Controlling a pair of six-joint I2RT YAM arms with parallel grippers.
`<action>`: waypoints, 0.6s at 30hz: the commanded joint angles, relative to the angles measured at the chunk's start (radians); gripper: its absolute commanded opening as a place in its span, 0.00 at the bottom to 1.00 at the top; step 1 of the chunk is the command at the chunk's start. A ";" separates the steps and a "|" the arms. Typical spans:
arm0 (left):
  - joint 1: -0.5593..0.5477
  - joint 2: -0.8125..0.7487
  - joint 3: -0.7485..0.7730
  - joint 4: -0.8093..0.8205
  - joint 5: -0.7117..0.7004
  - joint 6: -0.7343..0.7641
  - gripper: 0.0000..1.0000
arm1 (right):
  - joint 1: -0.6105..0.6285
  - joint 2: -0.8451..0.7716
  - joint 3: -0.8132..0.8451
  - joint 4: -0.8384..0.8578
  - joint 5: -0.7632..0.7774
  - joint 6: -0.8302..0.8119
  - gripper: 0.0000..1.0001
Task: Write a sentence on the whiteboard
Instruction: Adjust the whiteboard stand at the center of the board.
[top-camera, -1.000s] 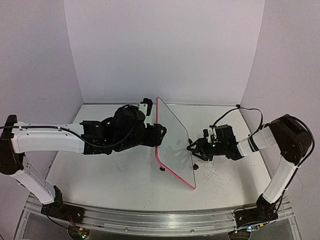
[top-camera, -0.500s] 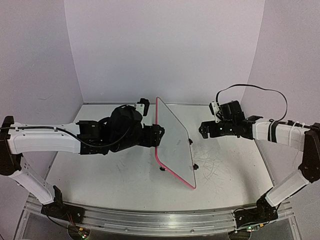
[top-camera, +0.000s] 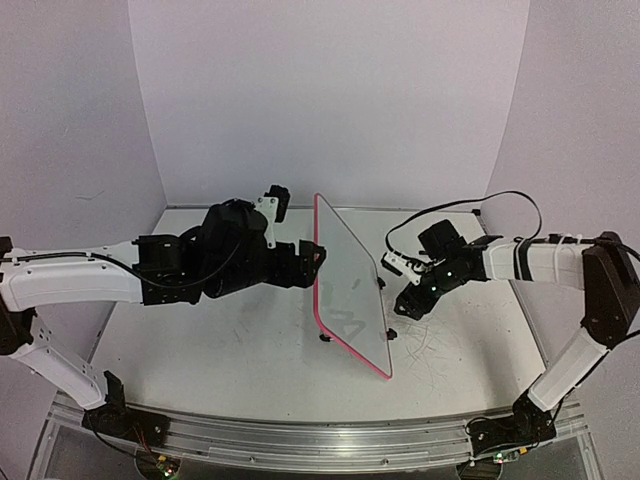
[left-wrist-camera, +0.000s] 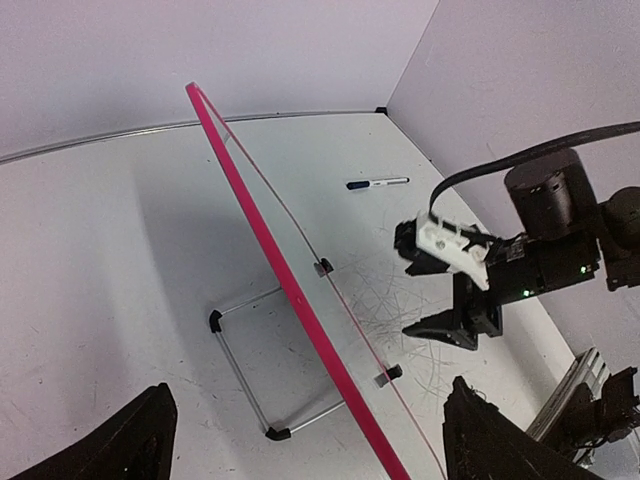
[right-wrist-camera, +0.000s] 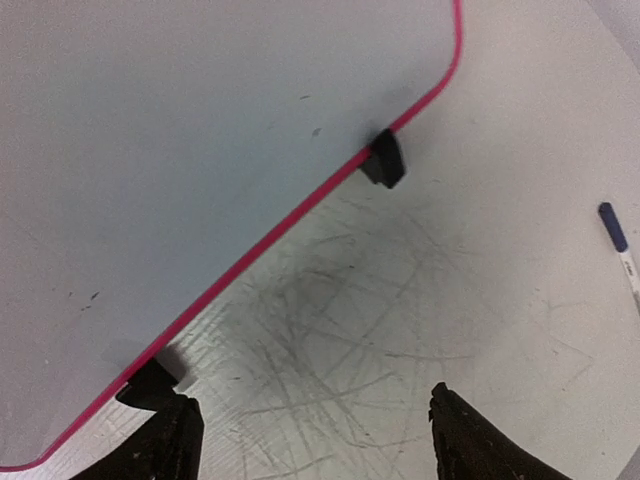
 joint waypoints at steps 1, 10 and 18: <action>0.028 -0.041 0.036 -0.009 0.029 0.027 0.95 | 0.043 0.103 -0.012 -0.055 -0.083 -0.035 0.71; 0.088 -0.042 0.032 -0.008 0.110 0.032 0.95 | 0.071 0.133 -0.044 -0.052 -0.088 0.002 0.61; 0.108 -0.022 0.040 -0.007 0.130 0.021 0.94 | 0.100 0.090 -0.048 -0.050 -0.180 0.071 0.57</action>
